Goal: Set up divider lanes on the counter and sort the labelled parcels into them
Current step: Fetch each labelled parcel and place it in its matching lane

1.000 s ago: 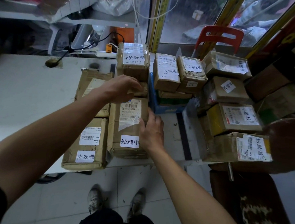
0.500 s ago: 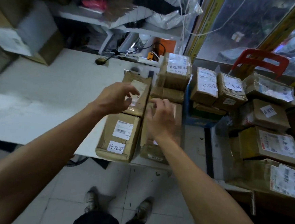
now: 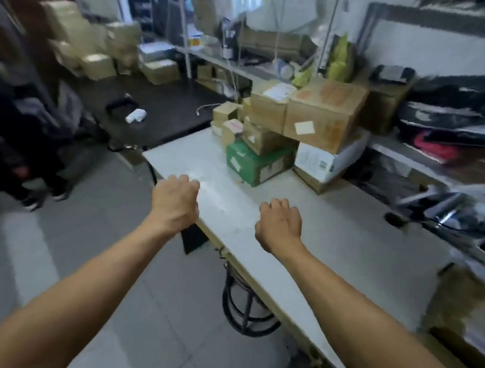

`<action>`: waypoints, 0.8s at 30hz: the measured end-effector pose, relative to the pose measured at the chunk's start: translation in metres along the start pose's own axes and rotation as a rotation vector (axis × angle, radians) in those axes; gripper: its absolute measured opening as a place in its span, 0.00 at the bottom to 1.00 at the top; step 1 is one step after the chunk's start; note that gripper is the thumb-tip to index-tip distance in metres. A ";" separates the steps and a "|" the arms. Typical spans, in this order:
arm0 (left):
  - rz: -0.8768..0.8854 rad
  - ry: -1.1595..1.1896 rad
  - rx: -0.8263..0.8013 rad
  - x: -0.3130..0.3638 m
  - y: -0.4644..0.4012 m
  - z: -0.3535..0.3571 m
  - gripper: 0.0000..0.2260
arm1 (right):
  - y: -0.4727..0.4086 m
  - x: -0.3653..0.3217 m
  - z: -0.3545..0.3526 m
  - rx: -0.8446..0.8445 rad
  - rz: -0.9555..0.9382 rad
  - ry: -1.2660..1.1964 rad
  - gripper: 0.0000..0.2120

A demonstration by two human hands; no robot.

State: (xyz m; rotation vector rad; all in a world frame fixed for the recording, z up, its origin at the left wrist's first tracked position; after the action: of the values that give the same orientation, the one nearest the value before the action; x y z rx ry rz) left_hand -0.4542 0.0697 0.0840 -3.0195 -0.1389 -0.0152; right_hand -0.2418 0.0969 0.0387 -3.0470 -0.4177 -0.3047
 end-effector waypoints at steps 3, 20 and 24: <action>-0.123 0.018 0.020 -0.071 -0.011 0.004 0.13 | -0.050 -0.054 -0.003 -0.011 -0.084 0.023 0.13; 0.045 0.219 -0.101 -0.180 -0.312 0.094 0.16 | -0.353 -0.123 0.030 -0.016 -0.026 -0.115 0.13; 0.086 0.248 -0.104 -0.179 -0.403 0.104 0.16 | -0.426 -0.123 0.023 0.009 0.002 -0.130 0.12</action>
State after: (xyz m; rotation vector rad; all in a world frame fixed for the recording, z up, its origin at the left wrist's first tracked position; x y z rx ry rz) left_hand -0.6695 0.4645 0.0256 -3.0898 0.0154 -0.3983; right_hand -0.4689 0.4767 0.0018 -3.0688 -0.4219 -0.1043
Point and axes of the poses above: each hand's wrist, its own y-axis away from the middle knuckle, its own z-axis out of the palm, x = y × z, the point moved 1 cm from there along -y, towards the middle knuckle, and after that the axes turned 9 degrees about y, right-handed, at the moved point
